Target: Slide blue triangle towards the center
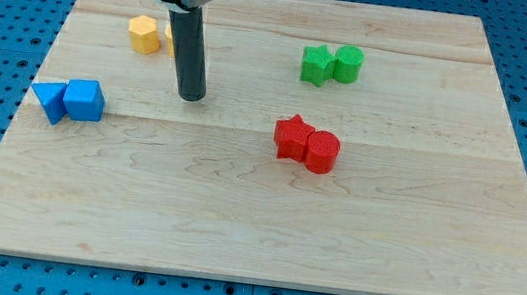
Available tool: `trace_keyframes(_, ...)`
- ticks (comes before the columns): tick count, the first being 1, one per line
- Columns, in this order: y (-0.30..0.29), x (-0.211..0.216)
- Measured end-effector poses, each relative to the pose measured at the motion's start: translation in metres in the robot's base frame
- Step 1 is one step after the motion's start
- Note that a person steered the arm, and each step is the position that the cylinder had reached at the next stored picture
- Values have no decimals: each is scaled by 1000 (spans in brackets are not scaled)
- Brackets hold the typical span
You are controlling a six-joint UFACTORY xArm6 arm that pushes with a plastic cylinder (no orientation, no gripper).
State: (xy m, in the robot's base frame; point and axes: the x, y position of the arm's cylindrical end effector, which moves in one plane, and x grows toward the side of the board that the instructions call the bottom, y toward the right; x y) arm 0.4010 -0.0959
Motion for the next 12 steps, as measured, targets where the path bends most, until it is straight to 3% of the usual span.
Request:
trace_keyframes(8,33,4)
trace_keyframes(9,34,71)
trace_keyframes(10,-41,105)
trace_keyframes(11,-104,106)
trace_keyframes(12,-122,105)
